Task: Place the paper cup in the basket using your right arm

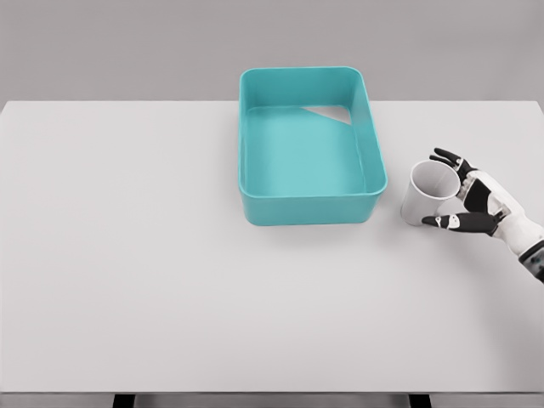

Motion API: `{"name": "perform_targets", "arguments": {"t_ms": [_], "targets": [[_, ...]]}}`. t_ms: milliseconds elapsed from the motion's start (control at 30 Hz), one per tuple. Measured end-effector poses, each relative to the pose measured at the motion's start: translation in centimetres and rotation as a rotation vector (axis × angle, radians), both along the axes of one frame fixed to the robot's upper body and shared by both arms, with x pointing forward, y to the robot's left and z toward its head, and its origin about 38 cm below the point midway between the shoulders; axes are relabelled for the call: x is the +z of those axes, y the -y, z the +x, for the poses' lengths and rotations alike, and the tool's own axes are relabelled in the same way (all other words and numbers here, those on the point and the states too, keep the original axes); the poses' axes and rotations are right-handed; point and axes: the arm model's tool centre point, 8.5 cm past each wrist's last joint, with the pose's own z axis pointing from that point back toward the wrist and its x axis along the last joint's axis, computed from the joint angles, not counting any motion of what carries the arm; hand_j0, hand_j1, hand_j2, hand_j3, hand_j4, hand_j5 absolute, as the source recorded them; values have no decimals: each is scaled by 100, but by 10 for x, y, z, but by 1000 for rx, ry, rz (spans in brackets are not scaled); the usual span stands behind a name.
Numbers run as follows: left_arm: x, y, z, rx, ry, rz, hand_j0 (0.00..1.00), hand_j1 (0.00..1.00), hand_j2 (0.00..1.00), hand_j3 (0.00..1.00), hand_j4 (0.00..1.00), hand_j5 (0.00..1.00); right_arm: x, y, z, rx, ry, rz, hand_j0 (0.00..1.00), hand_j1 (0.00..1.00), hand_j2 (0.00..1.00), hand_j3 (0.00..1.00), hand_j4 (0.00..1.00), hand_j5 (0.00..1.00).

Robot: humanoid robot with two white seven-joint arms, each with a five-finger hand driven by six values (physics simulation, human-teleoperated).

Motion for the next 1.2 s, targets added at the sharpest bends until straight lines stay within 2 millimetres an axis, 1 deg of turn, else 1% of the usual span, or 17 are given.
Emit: {"name": "perform_targets", "arguments": {"t_ms": [133, 267, 333, 700, 1000, 1033, 1133, 1167, 1200], "targets": [[0, 0, 0, 0, 0, 0, 100, 100, 100, 100, 100, 100, -7, 3, -1, -10, -9, 1, 100, 100, 100, 100, 100, 100], [0, 0, 0, 0, 0, 0, 100, 100, 100, 100, 100, 100, -6, 4, 2, -13, -5, 2, 100, 100, 100, 100, 100, 100], [0, 0, 0, 0, 0, 0, 100, 100, 100, 100, 100, 100, -3, 0, 6, -10, 7, 9, 100, 100, 100, 100, 100, 100], [0, 0, 0, 0, 0, 0, 100, 100, 100, 100, 100, 100, -7, -7, 7, -2, 2, 12, 98, 98, 98, 98, 98, 98], [0, 0, 0, 0, 0, 0, 100, 100, 100, 100, 100, 100, -16, -14, 9, -2, -9, 4, 97, 97, 97, 97, 97, 97], [0, 0, 0, 0, 0, 0, 100, 100, 100, 100, 100, 100, -17, -15, 9, -2, -9, 3, 93, 93, 93, 93, 93, 93], [0, 0, 0, 0, 0, 0, 100, 100, 100, 100, 100, 100, -18, -17, 9, 0, -12, -2, 85, 85, 85, 85, 85, 85], [0, 0, 0, 0, 0, 0, 100, 100, 100, 100, 100, 100, -19, -17, 9, 0, -12, -3, 80, 80, 80, 80, 80, 80], [0, 0, 0, 0, 0, 0, 100, 100, 100, 100, 100, 100, -19, -17, 9, 0, -12, -4, 77, 77, 77, 77, 77, 77]]}}
